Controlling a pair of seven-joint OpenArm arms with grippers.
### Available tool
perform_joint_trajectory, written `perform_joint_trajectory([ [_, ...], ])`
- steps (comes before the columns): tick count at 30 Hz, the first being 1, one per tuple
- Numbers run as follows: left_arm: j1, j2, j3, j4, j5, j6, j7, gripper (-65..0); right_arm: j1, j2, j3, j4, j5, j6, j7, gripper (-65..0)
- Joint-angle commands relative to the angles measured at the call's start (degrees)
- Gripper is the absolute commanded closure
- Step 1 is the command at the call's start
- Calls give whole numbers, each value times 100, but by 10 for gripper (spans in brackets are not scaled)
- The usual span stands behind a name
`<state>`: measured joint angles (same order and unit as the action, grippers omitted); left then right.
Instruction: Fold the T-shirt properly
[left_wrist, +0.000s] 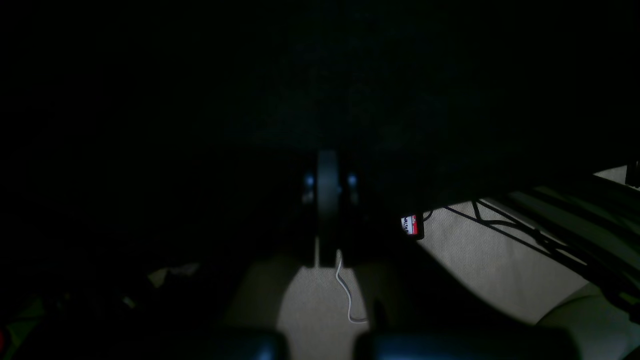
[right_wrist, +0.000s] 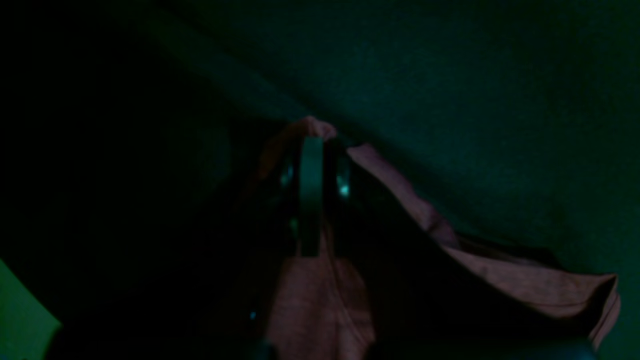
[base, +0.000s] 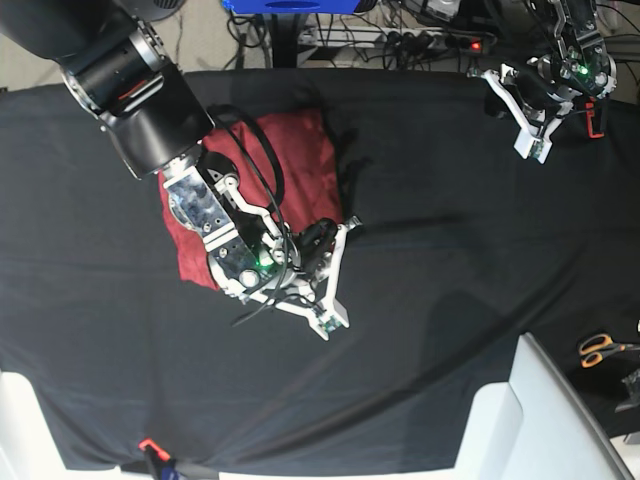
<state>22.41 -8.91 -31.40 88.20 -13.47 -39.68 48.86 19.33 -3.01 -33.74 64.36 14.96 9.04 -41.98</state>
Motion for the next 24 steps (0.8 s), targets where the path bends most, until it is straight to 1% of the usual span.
perform_joint_trajectory([
  [1,14,-72,-29,81,-37,-32,-64,0,163,-56,29,92,29,6,114,-104],
  [3,5,-72,-21,81,-37,-32,-64,0,163,-56,11,100,29,15,105,-207],
  [5,5,-72,-21,81,-37,-32,-64,0,146,-56,11,136,47,15,123,-293],
  [6,5,-72,-21,81,-37,-32,-64,0,137,-56,29,171,56,15,149,-314],
  [7,5,-72,-21,81,-37,-32,-64,0,128,-38,46,285,56,15,167,-311],
  [9,14,-72,-21,81,-37,-32,-64,0,-4,24,55,733,56,15,281,-291],
  [11,22,-72,-21,81,-37,-32,-64,0,-215,252,213,1375,56,-3,325,-272],
  [13,31,-81,-21,125,-37,-32,-64,0,-575,349,486,1947,47,-11,228,-252],
  [15,128,-81,-21,204,-37,-32,-82,0,-988,498,952,2439,20,6,114,-212],
  [16,189,-81,-21,283,-37,-32,-178,0,-1199,613,1154,2606,56,15,79,-171],
  [18,356,-72,-12,450,-28,-32,-539,0,-1648,824,1497,2896,56,24,79,-32],
  [19,444,-72,41,503,-28,-32,-723,0,-1867,955,1646,3028,56,24,79,0],
  [21,646,-116,225,573,-28,-32,-970,0,-2351,1210,1901,3318,56,24,79,-20],
  [23,866,-204,428,670,-28,-32,-1198,0,-2870,1474,2182,3643,47,24,105,-2],
  [24,1025,-213,524,687,-20,-32,-1356,0,-3168,1597,2367,3863,47,24,97,-3],
])
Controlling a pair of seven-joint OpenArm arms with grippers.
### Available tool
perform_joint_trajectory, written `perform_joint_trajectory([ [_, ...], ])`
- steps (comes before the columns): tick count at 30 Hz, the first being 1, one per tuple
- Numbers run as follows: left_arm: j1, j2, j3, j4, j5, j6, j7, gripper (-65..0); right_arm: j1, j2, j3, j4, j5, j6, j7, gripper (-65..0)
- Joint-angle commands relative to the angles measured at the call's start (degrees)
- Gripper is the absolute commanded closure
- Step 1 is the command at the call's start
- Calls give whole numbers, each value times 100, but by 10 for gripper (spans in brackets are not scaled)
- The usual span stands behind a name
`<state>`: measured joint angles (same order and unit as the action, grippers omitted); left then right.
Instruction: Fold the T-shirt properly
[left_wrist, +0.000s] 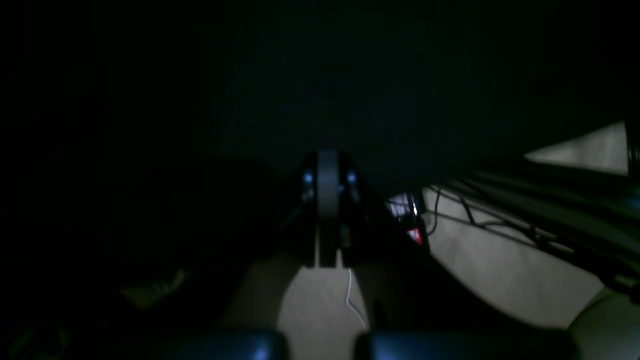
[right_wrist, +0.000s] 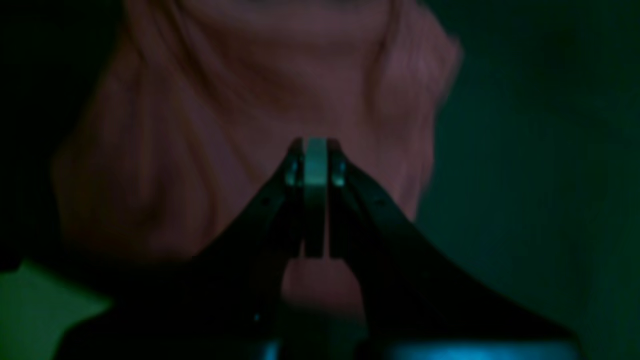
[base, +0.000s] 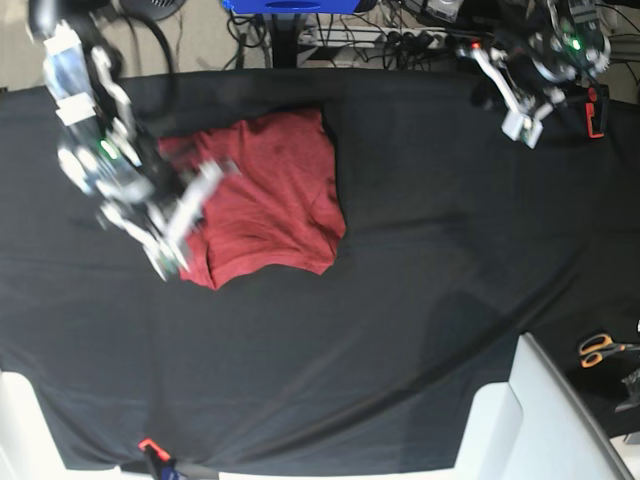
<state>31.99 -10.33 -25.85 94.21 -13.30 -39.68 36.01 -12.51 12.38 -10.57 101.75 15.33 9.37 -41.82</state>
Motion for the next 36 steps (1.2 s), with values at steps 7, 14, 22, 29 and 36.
perform_joint_trajectory([
  [7,1069,-44,593,51,1422,-32,-1038,0,-2182,287,1439,1011,10,-9,64,-2],
  [14,1650,79,690,-854,1923,-32,-1100,0,-3395,384,1694,-70,-17,0,90,-2],
  [22,744,0,1464,-3755,1923,-32,-2498,0,-1320,507,-776,-5723,-492,-9,1954,-2],
  [29,-2078,88,3319,-9421,1923,1660,-5469,0,746,-460,-3123,-10175,-746,-44,6024,-2],
  [36,-2359,176,4031,-9145,1862,2337,-6357,0,649,-302,-2886,-9863,1029,-53,5971,-2],
])
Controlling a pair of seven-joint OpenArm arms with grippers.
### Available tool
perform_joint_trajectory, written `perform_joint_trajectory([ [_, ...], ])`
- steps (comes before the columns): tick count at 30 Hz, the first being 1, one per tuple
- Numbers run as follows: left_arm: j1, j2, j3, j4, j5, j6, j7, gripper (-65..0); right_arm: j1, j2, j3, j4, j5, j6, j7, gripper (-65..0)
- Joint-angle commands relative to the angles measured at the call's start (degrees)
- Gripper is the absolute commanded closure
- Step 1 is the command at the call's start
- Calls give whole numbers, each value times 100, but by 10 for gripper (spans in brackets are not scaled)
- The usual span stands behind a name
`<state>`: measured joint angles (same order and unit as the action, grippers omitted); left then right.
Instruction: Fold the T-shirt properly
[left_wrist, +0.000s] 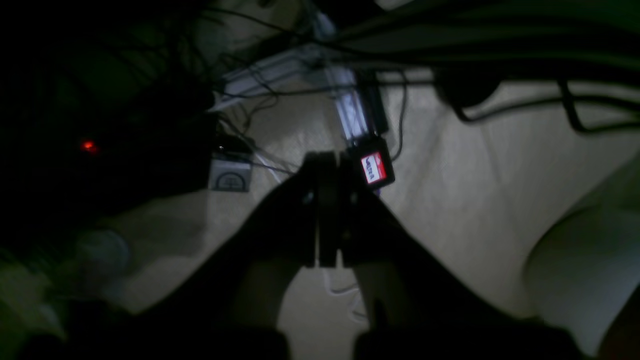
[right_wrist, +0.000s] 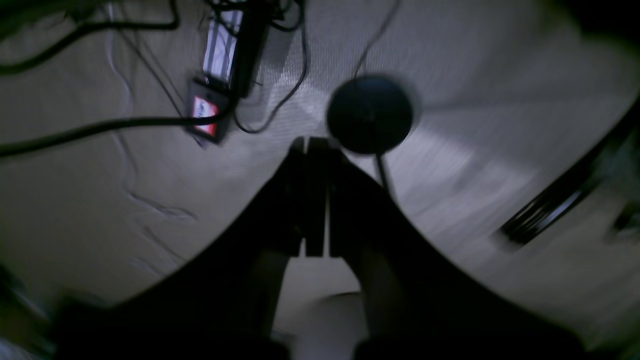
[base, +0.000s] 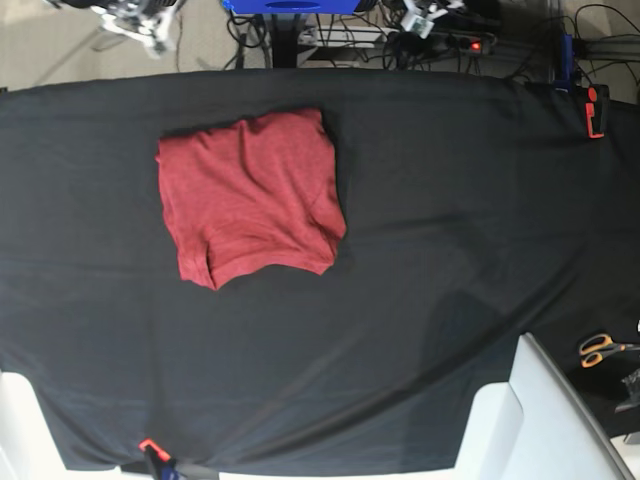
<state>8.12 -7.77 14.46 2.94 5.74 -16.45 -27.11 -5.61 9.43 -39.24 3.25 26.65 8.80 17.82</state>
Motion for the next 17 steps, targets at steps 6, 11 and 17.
perform_joint_trajectory([
  [6,-52,-71,88,44,11,14,-45,0,-297,-139,527,163,1005,4,7,-2],
  [11,-52,-54,88,71,-16,14,-53,0,-455,-174,544,181,1005,4,7,-2],
  [17,-113,17,62,97,-24,14,-80,0,-455,-183,527,199,1005,4,7,-2],
])
